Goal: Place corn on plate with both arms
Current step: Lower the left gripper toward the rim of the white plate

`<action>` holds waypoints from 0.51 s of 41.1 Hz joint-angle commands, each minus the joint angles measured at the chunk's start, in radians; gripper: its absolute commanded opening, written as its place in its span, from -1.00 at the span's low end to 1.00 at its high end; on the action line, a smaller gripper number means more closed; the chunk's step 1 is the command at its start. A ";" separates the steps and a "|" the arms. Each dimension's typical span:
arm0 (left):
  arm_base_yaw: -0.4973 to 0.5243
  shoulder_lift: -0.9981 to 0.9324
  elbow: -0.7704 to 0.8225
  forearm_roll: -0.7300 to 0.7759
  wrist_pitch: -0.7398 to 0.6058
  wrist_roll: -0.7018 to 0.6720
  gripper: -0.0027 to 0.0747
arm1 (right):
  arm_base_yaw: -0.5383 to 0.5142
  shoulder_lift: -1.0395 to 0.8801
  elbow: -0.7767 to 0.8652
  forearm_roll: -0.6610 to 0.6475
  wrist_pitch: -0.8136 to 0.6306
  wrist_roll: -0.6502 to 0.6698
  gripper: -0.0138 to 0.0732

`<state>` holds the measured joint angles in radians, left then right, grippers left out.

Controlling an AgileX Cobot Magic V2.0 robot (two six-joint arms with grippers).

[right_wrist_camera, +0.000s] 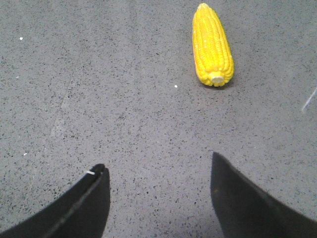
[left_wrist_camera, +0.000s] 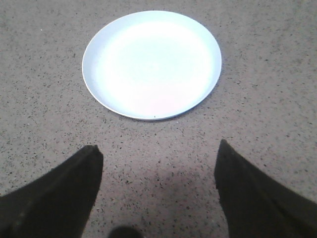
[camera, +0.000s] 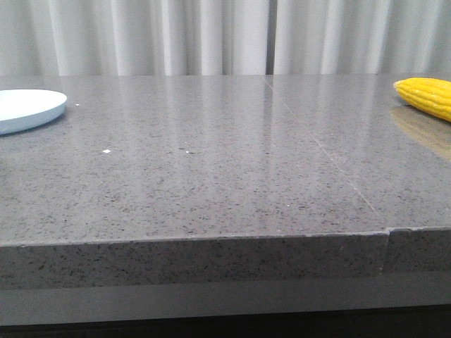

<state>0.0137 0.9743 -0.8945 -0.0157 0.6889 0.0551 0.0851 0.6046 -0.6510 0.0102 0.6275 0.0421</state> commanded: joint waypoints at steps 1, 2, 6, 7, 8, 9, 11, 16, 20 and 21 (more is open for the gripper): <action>0.039 0.086 -0.095 0.004 -0.020 -0.008 0.29 | -0.004 0.010 -0.033 -0.010 -0.065 -0.011 0.41; 0.052 0.118 -0.117 0.002 -0.014 -0.006 0.29 | -0.004 0.010 -0.033 -0.010 -0.065 -0.011 0.41; 0.122 0.216 -0.189 -0.027 -0.002 0.028 0.29 | -0.004 0.010 -0.033 -0.010 -0.065 -0.011 0.41; 0.139 0.238 -0.199 -0.048 0.005 0.045 0.29 | -0.004 0.010 -0.033 -0.010 -0.065 -0.011 0.41; 0.156 0.267 -0.221 -0.077 0.013 0.081 0.29 | -0.004 0.010 -0.033 -0.010 -0.065 -0.011 0.41; 0.179 0.288 -0.242 -0.124 0.021 0.111 0.29 | -0.004 0.010 -0.033 -0.010 -0.065 -0.011 0.41; 0.214 0.339 -0.270 -0.208 0.034 0.186 0.29 | -0.004 0.010 -0.033 -0.010 -0.065 -0.011 0.41; 0.298 0.450 -0.339 -0.410 0.046 0.311 0.29 | -0.004 0.010 -0.033 -0.010 -0.065 -0.011 0.41; 0.328 0.536 -0.392 -0.446 0.048 0.337 0.29 | -0.004 0.010 -0.033 -0.010 -0.065 -0.011 0.41; 0.331 0.554 -0.403 -0.446 0.046 0.337 0.29 | -0.004 0.010 -0.033 -0.010 -0.065 -0.011 0.41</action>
<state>0.3275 1.5067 -1.2319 -0.3948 0.7698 0.3627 0.0851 0.6046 -0.6510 0.0102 0.6275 0.0399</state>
